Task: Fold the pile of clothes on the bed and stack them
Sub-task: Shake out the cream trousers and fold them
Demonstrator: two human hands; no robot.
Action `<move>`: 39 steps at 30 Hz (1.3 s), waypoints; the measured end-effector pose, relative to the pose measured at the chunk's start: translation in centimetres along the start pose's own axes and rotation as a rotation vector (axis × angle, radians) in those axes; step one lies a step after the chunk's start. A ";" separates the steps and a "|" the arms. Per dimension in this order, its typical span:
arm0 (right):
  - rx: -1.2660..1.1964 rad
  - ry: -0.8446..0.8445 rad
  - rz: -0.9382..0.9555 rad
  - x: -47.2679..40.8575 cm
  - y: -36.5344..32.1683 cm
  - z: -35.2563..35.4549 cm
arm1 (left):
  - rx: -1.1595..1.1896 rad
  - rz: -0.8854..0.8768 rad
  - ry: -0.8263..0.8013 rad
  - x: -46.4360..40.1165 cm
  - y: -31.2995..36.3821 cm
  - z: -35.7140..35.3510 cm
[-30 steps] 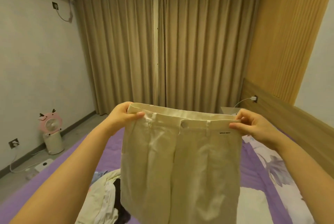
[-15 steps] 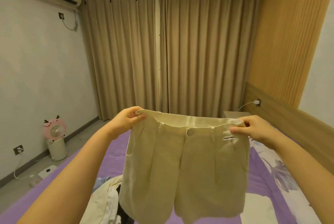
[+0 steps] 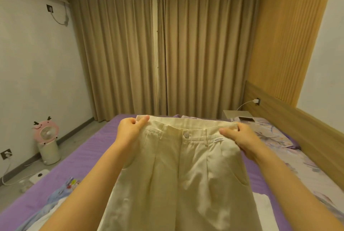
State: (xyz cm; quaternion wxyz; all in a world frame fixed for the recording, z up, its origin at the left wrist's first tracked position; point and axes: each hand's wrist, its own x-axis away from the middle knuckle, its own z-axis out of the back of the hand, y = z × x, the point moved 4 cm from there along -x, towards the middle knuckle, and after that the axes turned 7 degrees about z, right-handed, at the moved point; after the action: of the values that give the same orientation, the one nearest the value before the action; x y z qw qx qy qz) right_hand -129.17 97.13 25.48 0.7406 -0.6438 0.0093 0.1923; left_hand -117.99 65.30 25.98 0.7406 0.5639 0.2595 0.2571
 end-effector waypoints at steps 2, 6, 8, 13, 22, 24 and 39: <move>-0.055 0.026 -0.007 0.3 -0.1 -1.7 | 0.063 0.027 -0.101 1.2 0.3 -1.9; -0.204 0.003 -0.031 1.0 -0.9 -5.3 | 0.186 0.001 -0.350 4.1 1.8 -6.3; -0.231 -0.050 -0.002 1.5 -1.7 -7.1 | 0.177 -0.046 -0.460 5.6 2.5 -8.2; -0.267 -0.038 0.126 2.2 -2.7 -7.4 | 0.228 -0.178 -0.298 6.8 3.2 -8.7; -0.114 -0.105 0.325 3.2 -5.0 -7.8 | 0.303 -0.307 -0.184 7.4 4.9 -9.2; -0.078 -0.159 0.376 3.6 -5.1 -7.7 | 0.371 -0.278 -0.306 7.1 5.0 -9.2; -0.149 -0.198 0.101 2.4 4.2 -5.2 | 0.305 -0.324 -0.368 4.7 3.2 -5.9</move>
State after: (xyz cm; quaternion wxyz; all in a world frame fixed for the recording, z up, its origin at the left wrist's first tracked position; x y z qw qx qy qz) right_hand -126.98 93.22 19.98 0.6774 -0.6735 -0.0457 0.2923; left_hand -118.79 73.31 27.32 0.7133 0.6571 0.2433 -0.0133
